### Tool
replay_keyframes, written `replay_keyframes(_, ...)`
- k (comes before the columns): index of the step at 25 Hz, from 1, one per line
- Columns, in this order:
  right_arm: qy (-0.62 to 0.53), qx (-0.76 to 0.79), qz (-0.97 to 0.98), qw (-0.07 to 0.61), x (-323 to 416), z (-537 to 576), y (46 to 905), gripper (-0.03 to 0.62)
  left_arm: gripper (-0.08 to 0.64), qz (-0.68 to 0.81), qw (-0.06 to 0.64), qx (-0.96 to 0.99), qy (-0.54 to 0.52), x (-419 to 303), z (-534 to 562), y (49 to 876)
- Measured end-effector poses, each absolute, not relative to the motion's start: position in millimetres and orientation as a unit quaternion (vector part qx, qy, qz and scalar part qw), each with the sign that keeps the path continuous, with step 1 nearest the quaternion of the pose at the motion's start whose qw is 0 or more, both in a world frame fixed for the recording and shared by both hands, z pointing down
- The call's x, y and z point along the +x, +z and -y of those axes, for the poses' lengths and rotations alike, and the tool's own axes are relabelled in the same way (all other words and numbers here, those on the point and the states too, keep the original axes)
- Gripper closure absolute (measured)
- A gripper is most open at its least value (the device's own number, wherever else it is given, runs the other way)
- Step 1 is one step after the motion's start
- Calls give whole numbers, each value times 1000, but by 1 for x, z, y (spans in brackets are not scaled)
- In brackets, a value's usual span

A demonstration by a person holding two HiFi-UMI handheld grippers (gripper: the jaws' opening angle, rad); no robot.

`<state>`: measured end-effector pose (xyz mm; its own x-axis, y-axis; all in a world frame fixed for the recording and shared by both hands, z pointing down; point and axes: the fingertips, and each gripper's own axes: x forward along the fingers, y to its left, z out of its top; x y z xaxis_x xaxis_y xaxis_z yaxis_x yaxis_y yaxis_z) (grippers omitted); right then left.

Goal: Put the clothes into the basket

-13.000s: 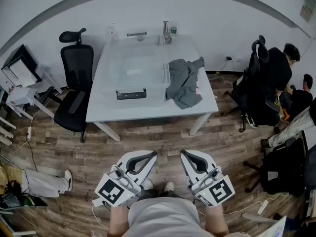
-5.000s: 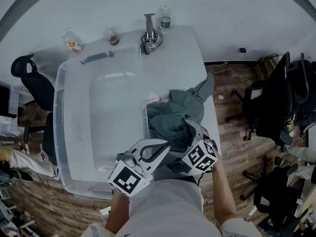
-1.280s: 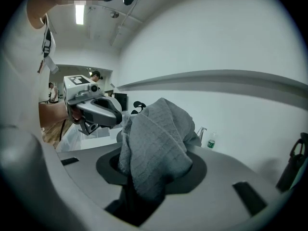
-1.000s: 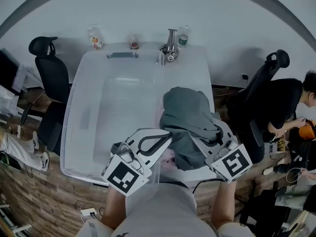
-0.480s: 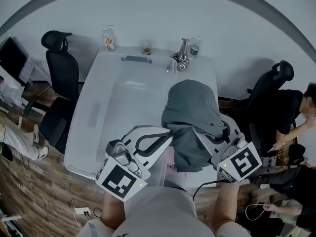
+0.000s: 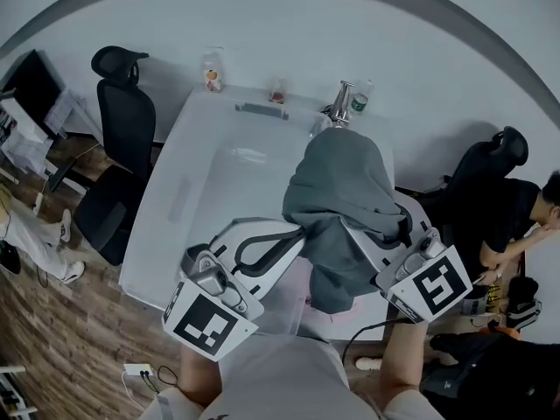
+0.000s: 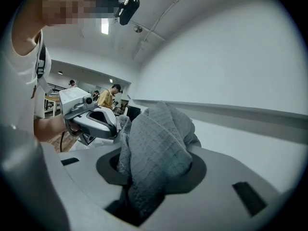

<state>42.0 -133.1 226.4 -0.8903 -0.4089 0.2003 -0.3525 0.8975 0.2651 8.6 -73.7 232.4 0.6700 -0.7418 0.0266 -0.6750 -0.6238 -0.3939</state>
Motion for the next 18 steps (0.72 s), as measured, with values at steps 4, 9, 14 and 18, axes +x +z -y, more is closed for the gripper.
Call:
replay_keyframes(4,-120,181,969,116,25,129,214,436,555,-413,187,-886,-97,-7,69,224)
replay_keyframes(9,-134,156,973,101,-3,122,196,437,555,-435,197,-873,-97,-30,60,215)
replay_keyframes(14,-143,130,977,95,-31,117,185,437,555,-460,199,-860,-97,-52,52,208)
replay_keyframes(18,-149,107,979,87,-55,111,177,439,555,-481,199,-848,-99,-72,45,205)
